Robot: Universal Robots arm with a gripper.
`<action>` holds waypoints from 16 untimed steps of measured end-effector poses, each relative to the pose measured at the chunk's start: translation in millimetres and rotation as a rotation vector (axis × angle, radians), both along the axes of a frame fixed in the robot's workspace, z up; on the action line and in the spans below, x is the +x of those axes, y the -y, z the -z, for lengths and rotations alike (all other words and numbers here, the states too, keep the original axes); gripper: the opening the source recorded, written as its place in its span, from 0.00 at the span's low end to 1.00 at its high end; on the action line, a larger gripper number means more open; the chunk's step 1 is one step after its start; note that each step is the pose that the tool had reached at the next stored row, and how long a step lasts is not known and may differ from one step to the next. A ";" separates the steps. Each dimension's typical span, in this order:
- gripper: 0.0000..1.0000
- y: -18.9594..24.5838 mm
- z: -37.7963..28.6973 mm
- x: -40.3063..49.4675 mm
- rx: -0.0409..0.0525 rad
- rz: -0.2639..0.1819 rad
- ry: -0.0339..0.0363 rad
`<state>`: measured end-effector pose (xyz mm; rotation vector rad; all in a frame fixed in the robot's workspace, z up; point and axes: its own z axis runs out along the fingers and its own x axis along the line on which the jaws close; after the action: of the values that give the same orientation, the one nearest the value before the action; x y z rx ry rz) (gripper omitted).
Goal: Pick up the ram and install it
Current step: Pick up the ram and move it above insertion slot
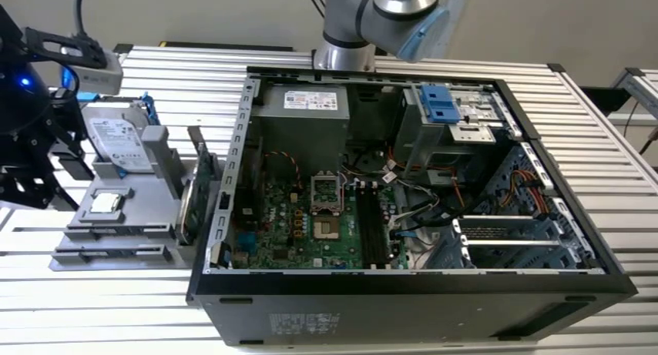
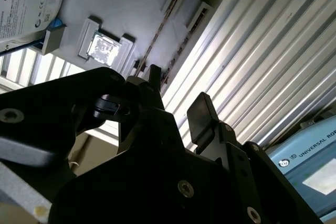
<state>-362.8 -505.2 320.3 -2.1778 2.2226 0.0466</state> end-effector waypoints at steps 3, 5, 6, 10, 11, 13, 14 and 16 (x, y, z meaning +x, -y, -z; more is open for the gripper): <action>1.00 0.0 1.3 0.0 -0.0001 -0.001 -0.0001; 1.00 0.0 2.4 0.0 0.0000 -0.001 0.0000; 1.00 0.0 3.2 0.0 0.0001 -0.001 0.0001; 1.00 0.0 6.9 0.0 -0.0001 -0.001 -0.0004; 1.00 0.0 7.9 0.0 0.0000 -0.001 -0.0004; 1.00 0.0 9.8 0.0 0.0000 -0.001 -0.0004; 1.00 0.0 10.6 -0.1 0.0000 -0.001 -0.0004; 1.00 -0.1 11.5 -0.2 -0.0001 -0.001 -0.0005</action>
<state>-363.0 -505.1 308.8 -2.1796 2.2215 0.0470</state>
